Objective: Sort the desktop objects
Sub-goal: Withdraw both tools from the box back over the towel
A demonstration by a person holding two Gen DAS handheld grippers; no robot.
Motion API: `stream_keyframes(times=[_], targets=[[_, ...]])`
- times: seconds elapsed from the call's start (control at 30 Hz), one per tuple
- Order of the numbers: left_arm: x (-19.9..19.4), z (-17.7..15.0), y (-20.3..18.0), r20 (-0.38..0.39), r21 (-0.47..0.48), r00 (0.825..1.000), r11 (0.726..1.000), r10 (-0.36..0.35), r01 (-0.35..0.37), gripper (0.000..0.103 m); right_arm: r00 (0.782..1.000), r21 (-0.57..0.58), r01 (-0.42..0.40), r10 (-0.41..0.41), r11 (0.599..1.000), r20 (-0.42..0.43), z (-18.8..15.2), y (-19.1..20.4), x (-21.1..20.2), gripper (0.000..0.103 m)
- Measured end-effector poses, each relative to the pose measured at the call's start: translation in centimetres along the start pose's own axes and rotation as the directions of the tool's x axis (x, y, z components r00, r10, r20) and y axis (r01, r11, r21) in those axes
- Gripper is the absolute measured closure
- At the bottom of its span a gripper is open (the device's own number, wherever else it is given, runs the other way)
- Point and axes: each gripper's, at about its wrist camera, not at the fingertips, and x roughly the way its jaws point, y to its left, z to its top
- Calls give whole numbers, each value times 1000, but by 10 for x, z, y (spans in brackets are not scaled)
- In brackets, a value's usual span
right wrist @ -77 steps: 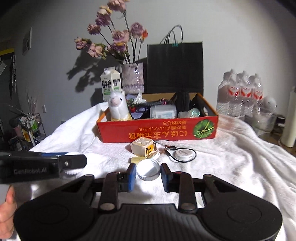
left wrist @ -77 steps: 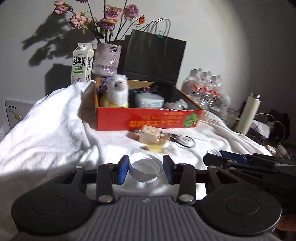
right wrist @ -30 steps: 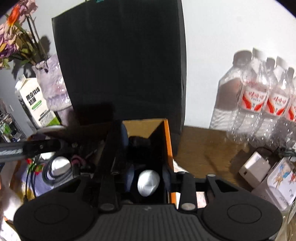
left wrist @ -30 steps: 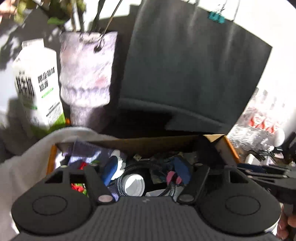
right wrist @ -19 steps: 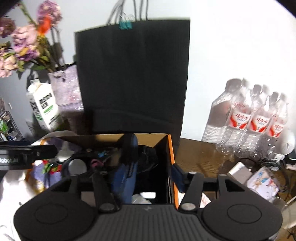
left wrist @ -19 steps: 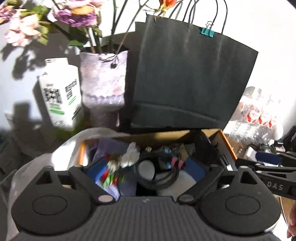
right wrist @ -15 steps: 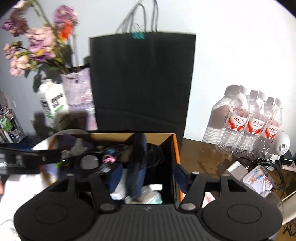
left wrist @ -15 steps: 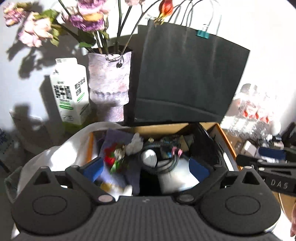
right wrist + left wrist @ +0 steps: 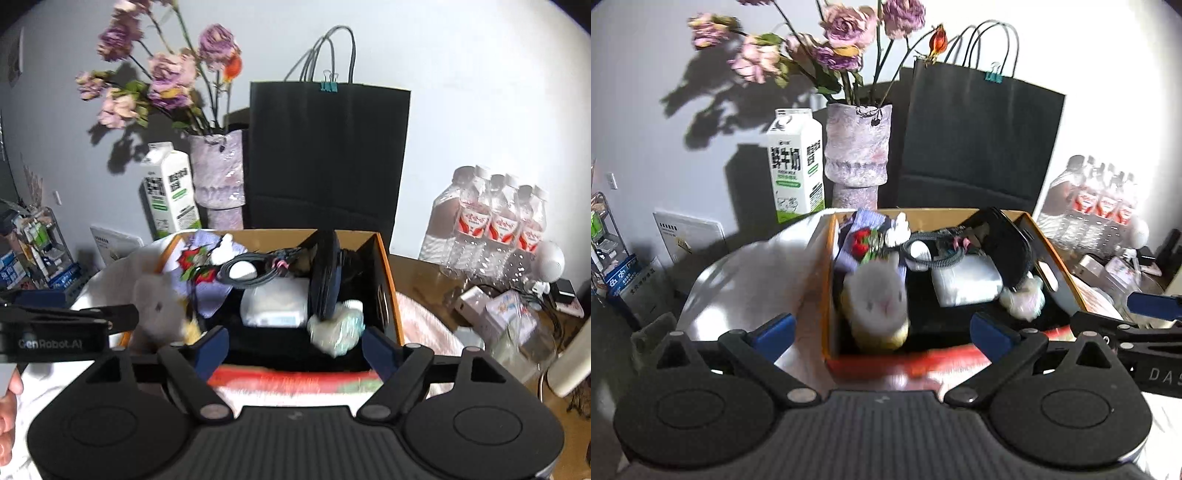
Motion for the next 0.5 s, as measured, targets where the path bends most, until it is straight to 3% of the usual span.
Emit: stream_keyframes(times=[0.13, 0.33, 0.5], targets=[[-38, -57, 15, 28, -5, 996, 997, -81, 81, 0, 998, 26, -18, 16, 999, 58, -51, 3, -32, 21], [-92, -159, 42, 12, 34, 980, 980, -197, 196, 0, 992, 27, -23, 20, 999, 123, -154, 14, -87, 18], [-136, -220, 45, 126, 96, 982, 987, -143, 132, 0, 989, 92, -14, 0, 996, 146, -223, 22, -129, 16]])
